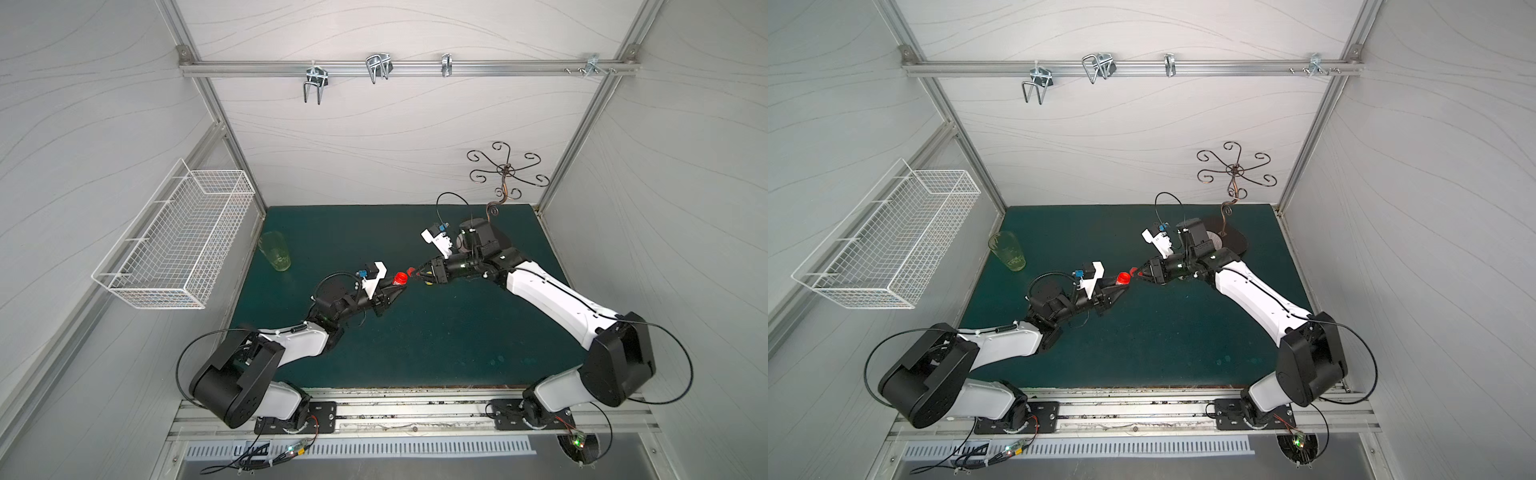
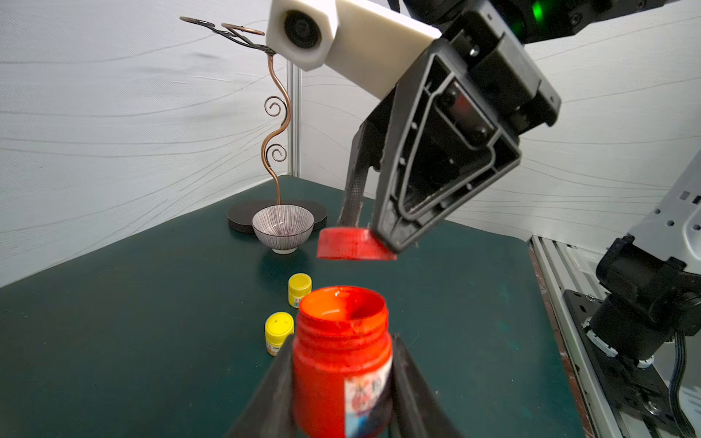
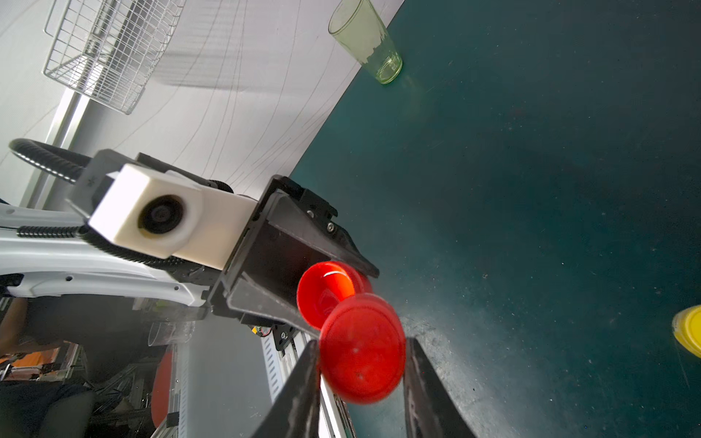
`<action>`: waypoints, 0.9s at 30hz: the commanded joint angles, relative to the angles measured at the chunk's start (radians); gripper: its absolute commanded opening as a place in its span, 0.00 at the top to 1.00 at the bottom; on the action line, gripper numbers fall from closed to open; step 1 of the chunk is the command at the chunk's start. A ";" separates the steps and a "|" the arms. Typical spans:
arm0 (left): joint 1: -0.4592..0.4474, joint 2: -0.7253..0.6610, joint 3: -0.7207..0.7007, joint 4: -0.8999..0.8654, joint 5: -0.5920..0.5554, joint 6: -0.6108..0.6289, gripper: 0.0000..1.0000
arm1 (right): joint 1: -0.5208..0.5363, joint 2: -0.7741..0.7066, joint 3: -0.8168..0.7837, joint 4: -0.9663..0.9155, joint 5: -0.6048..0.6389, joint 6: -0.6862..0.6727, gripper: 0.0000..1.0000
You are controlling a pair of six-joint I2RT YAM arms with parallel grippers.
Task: Close the paint jar lid
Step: Close the lid on the paint jar.
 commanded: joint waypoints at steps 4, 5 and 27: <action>-0.004 0.003 0.047 0.040 0.027 0.010 1.00 | 0.033 0.026 -0.016 0.059 0.021 0.001 0.73; -0.004 0.003 0.049 0.038 0.026 0.010 1.00 | 0.033 0.027 -0.016 0.061 0.017 0.000 0.73; -0.006 -0.002 0.061 -0.002 0.024 0.015 1.00 | 0.092 0.038 -0.032 0.051 -0.040 -0.055 0.74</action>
